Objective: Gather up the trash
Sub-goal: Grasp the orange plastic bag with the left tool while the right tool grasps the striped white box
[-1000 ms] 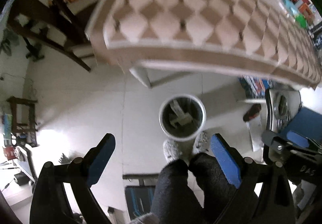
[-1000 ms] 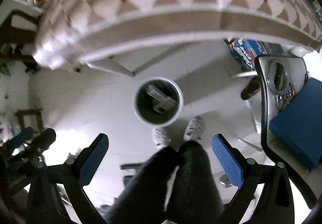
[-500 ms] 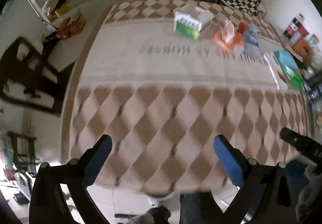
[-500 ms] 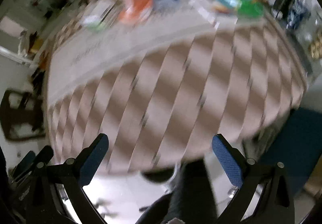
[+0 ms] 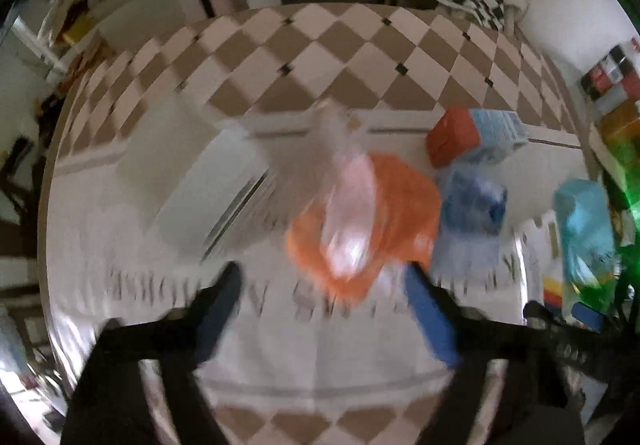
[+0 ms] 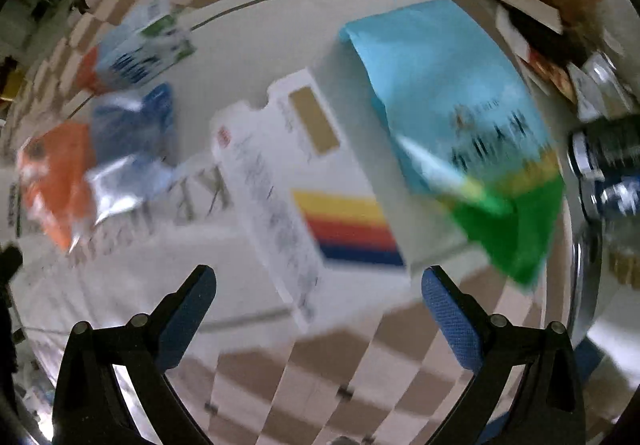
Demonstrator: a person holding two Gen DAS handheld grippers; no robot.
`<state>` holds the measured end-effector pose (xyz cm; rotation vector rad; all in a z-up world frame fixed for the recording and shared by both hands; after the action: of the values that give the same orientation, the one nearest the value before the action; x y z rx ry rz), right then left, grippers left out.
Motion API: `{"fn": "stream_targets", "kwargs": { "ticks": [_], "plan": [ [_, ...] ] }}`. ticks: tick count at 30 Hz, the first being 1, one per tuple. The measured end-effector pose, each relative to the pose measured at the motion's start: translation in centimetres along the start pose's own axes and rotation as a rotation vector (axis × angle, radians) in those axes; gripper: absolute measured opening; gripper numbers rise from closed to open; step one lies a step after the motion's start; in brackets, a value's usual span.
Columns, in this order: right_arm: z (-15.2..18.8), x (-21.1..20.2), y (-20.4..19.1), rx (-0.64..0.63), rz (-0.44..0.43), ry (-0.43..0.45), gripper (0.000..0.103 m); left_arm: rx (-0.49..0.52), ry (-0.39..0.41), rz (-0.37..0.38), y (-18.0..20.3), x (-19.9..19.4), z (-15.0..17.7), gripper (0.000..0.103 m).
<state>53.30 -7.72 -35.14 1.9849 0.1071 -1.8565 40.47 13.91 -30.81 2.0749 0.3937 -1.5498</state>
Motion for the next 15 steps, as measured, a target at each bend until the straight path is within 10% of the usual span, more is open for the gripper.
{"fn": "stream_targets", "kwargs": {
  "ticks": [7,15],
  "plan": [
    [-3.2,2.7,-0.5,-0.022,-0.003,-0.004,0.101,0.047,-0.033,-0.006,0.9,2.7,-2.2,0.019],
    [-2.7,1.5,-2.1,-0.073,0.007,0.035,0.085,0.108,-0.021,-0.054,1.1,1.6,0.7,0.009]
  ]
}}
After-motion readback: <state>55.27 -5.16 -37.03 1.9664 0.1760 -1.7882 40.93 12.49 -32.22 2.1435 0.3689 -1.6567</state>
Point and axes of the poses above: each gripper's, at about its wrist camera, not at the fingertips, and x roughly the way its jaws point, y to its right, z to its underside, the point moved 2 cm from there along x, roughly the way its jaws point, and after that the axes turned 13 degrees about z, right-handed, at the moved point
